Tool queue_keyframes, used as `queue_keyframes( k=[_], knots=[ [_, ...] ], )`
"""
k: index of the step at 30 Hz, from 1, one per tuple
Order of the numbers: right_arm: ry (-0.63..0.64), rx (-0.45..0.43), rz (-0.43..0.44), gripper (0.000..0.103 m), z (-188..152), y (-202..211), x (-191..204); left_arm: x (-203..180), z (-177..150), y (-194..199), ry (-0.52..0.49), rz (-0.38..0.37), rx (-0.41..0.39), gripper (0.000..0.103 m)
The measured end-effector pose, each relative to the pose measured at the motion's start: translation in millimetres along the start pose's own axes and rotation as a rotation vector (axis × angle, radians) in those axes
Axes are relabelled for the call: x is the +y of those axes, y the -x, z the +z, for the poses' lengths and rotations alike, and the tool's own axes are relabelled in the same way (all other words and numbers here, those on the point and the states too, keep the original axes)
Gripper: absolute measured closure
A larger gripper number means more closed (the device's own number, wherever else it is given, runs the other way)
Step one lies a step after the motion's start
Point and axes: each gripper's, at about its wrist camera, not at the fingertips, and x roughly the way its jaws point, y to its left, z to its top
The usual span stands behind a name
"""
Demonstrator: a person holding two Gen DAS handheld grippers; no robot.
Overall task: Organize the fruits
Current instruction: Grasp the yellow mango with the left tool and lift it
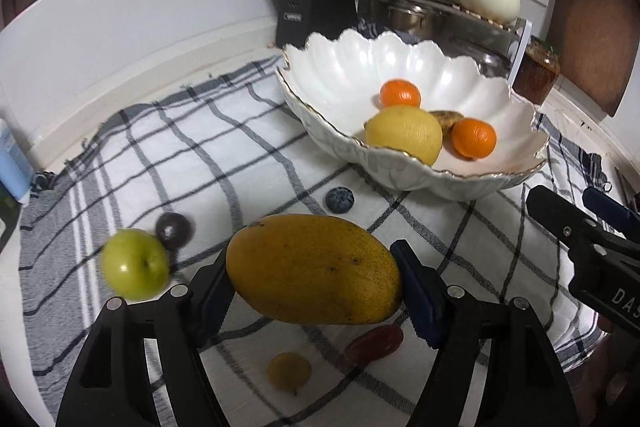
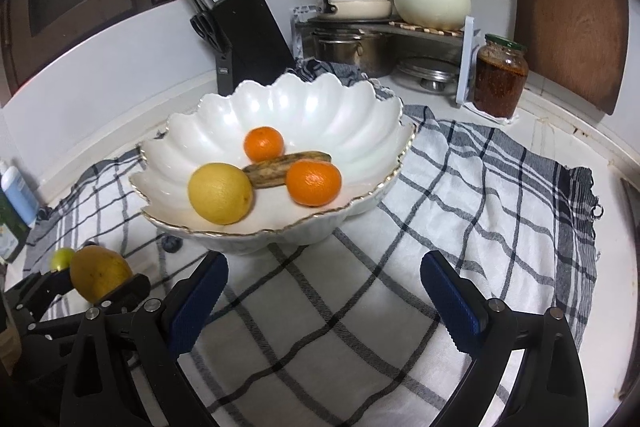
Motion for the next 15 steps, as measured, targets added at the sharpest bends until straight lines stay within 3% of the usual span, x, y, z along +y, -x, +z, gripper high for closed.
queue_keyframes(
  k=[15],
  knots=[
    [0.117, -0.022, 0.109, 0.005, -12, 22, 57, 51, -26, 59, 0.075, 0.091, -0.073, 0.029]
  ],
)
